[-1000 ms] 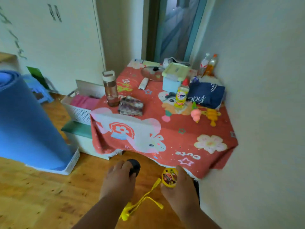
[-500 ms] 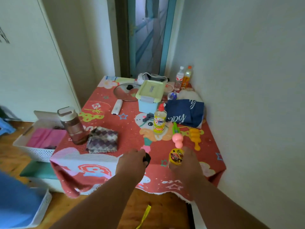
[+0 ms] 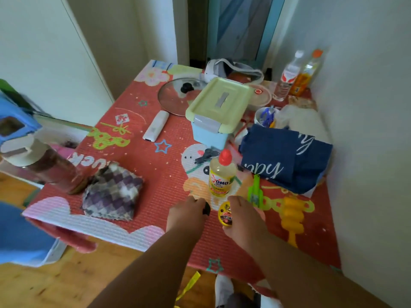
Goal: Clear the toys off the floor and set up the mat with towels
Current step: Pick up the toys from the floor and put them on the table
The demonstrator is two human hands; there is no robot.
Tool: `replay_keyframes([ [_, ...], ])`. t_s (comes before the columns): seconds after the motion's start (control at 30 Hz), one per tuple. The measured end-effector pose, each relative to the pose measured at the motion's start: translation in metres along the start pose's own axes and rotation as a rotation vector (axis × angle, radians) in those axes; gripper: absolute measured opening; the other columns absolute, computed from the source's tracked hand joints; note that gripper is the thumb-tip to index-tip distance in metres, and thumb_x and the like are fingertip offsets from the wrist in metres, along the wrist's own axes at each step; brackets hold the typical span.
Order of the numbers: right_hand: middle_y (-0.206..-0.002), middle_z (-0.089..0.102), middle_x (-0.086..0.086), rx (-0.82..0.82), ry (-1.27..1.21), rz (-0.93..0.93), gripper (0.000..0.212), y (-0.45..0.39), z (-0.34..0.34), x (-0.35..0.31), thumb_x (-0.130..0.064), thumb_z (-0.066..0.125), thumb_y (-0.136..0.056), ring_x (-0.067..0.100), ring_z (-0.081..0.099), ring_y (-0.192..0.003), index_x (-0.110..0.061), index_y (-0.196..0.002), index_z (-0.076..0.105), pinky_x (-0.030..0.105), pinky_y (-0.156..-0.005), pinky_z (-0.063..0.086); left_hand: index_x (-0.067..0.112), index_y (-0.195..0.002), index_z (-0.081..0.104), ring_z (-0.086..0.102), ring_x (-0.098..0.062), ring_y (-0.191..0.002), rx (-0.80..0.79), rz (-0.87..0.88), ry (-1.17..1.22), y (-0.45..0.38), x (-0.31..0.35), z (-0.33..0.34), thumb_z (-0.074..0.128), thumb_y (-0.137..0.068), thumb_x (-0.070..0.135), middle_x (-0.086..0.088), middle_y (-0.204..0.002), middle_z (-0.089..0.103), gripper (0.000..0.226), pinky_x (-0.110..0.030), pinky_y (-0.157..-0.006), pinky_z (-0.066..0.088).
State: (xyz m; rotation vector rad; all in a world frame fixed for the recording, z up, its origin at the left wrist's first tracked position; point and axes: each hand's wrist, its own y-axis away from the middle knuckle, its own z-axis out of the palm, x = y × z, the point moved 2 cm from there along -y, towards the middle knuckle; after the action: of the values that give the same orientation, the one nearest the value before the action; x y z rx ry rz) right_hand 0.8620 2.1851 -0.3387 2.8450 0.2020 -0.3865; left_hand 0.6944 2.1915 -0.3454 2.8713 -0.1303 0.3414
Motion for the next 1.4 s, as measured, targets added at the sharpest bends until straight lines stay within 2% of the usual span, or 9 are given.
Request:
replay_keyframes([
  [0.2,-0.145,0.039,0.006,0.021,0.113,-0.074,0.098,-0.002,0.0,-0.004,-0.054,0.071,-0.075,0.025,0.034,-0.136,-0.011,-0.149,0.023,0.034,-0.114,0.025,0.025,-0.113,0.051,0.059,-0.03,-0.096,-0.07,-0.086,0.027,-0.008,-0.001,0.008,0.06,-0.085,0.043,-0.002,-0.11,0.054,0.034,-0.039,-0.073,0.046],
  [0.3,-0.146,0.041,0.012,0.078,0.184,-0.122,0.093,0.013,-0.008,-0.019,-0.057,0.069,-0.075,0.03,0.034,-0.137,-0.008,-0.146,0.034,0.04,-0.115,0.027,0.026,-0.116,0.048,0.058,-0.031,-0.098,-0.025,-0.098,0.101,0.009,-0.007,-0.001,0.062,-0.083,0.041,-0.003,-0.114,0.051,0.039,-0.042,-0.075,0.049],
  [0.4,-0.125,0.059,0.016,0.161,0.217,-0.193,0.073,0.034,-0.006,-0.066,-0.044,0.08,-0.067,0.036,0.053,-0.12,-0.005,-0.124,0.058,0.048,-0.101,0.044,0.028,-0.119,0.048,0.057,-0.033,-0.101,0.062,-0.133,0.158,0.052,-0.042,-0.016,0.061,-0.083,0.038,-0.003,-0.116,0.051,0.04,-0.042,-0.078,0.048],
  [0.5,-0.107,0.065,0.013,0.233,0.264,-0.327,0.06,0.054,0.002,-0.123,-0.04,0.084,-0.059,0.033,0.061,-0.102,-0.008,-0.106,0.065,0.045,-0.087,0.051,0.026,-0.121,0.048,0.057,-0.032,-0.104,0.137,-0.22,0.152,0.11,-0.097,-0.025,0.059,-0.084,0.034,-0.004,-0.119,0.051,0.039,-0.042,-0.08,0.048],
  [0.63,-0.113,0.062,0.005,0.134,0.303,-0.425,0.051,0.106,0.063,-0.213,-0.046,0.072,-0.072,0.027,0.056,-0.105,-0.017,-0.112,0.06,0.041,-0.09,0.045,0.025,-0.125,0.05,0.054,-0.032,-0.11,0.14,-0.392,0.143,0.243,-0.213,0.003,0.06,-0.081,0.028,-0.005,-0.123,0.05,0.045,-0.041,-0.085,0.05],
  [0.77,-0.143,0.045,0.006,-0.122,0.357,-0.397,0.075,0.151,0.14,-0.285,-0.057,0.066,-0.074,0.028,0.042,-0.13,-0.027,-0.138,0.039,0.045,-0.104,0.036,0.03,-0.124,0.052,0.052,-0.029,-0.113,0.112,-0.618,0.109,0.365,-0.304,0.03,0.064,-0.078,0.03,-0.003,-0.126,0.048,0.048,-0.039,-0.085,0.047],
  [0.9,-0.154,0.027,0.01,-0.347,0.367,-0.408,0.092,0.181,0.203,-0.332,-0.057,0.069,-0.073,0.031,0.029,-0.14,-0.035,-0.147,0.019,0.052,-0.105,0.034,0.033,-0.126,0.046,0.05,-0.028,-0.115,0.038,-0.754,0.054,0.439,-0.349,0.064,0.067,-0.078,0.04,-0.002,-0.132,0.041,0.053,-0.04,-0.087,0.048],
  [1.17,-0.156,0.022,0.01,-0.518,0.38,-0.398,0.107,0.163,0.382,-0.337,-0.063,0.074,-0.064,0.036,0.029,-0.138,-0.04,-0.147,0.011,0.053,-0.1,0.038,0.038,-0.129,0.041,0.048,-0.028,-0.116,-0.075,-0.954,0.125,0.455,-0.395,0.23,0.069,-0.076,0.043,0.0,-0.133,0.04,0.06,-0.042,-0.087,0.047],
  [1.4,-0.143,0.037,0.012,-0.552,0.4,-0.395,0.098,0.133,0.628,-0.289,-0.059,0.074,-0.066,0.033,0.043,-0.124,-0.036,-0.145,0.022,0.045,-0.097,0.041,0.039,-0.134,0.03,0.047,-0.032,-0.122,-0.164,-0.974,0.155,0.408,-0.456,0.476,0.067,-0.079,0.043,-0.004,-0.144,0.036,0.067,-0.048,-0.09,0.049],
])
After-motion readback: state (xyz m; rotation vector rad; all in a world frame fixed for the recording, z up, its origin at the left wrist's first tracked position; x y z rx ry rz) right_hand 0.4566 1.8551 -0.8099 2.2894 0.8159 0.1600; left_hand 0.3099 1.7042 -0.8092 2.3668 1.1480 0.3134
